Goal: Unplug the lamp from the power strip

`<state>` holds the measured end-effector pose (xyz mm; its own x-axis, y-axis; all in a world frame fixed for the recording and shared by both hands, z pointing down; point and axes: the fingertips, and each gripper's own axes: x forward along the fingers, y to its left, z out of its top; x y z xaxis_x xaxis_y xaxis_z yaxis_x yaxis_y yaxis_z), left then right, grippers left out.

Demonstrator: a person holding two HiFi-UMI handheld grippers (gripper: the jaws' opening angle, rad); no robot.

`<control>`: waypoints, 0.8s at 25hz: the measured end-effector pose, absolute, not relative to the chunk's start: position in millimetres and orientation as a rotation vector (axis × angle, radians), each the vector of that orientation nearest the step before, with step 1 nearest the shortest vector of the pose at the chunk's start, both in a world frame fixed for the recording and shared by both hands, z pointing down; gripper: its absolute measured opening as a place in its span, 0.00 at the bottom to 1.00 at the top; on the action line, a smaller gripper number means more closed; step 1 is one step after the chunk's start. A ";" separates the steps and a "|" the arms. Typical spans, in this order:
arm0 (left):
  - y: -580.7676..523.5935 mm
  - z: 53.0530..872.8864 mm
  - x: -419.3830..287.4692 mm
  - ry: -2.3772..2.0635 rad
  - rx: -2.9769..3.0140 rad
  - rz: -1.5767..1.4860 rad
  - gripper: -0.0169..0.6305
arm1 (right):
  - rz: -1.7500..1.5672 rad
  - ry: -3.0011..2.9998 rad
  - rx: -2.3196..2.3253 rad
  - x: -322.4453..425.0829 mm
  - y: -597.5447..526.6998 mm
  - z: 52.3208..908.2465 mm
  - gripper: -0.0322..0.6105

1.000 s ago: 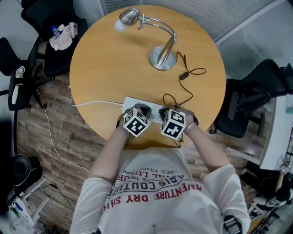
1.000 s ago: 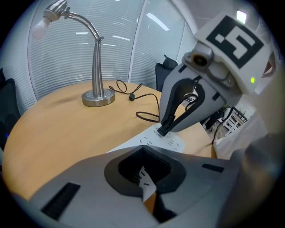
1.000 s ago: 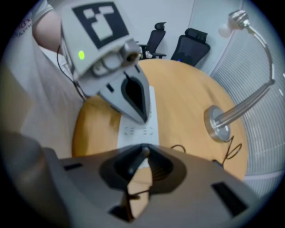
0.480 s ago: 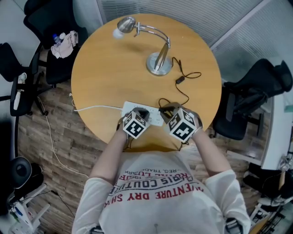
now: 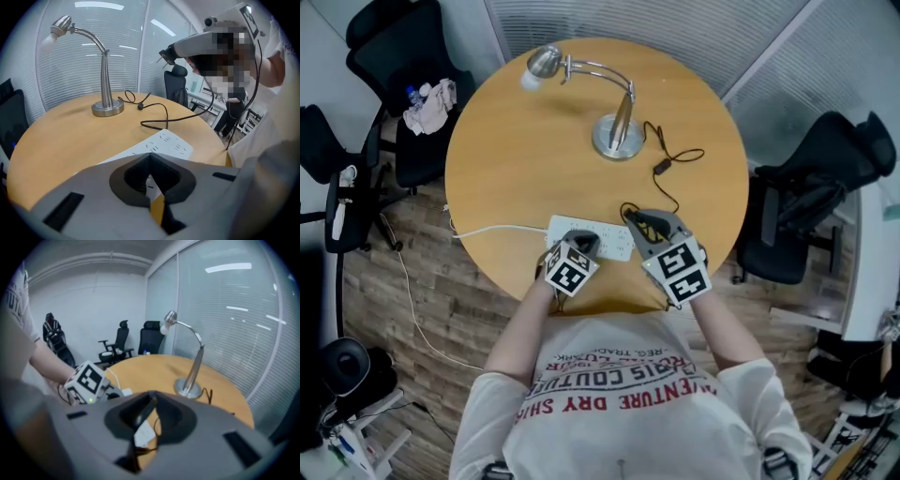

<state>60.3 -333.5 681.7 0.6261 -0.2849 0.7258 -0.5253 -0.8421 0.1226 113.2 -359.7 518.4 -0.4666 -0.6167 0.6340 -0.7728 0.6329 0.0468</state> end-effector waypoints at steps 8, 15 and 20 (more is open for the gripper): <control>-345.0 623.0 43.3 -0.823 2.594 0.827 0.07 | 0.483 -2.356 1.342 128.7 -359.2 498.0 0.16; -361.8 517.8 48.9 -0.955 2.802 0.681 0.07 | 0.366 -2.445 1.577 140.7 -359.2 465.5 0.16; -365.9 445.5 48.4 -1.031 2.914 0.482 0.07 | 0.293 -2.486 1.620 136.9 -356.6 451.9 0.16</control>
<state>48.4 -365.9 445.5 0.7353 -0.6119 0.2913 -0.6161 -0.7827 -0.0890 136.9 -356.6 451.9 -0.4009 -0.8844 0.2388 -0.9157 0.3945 -0.0763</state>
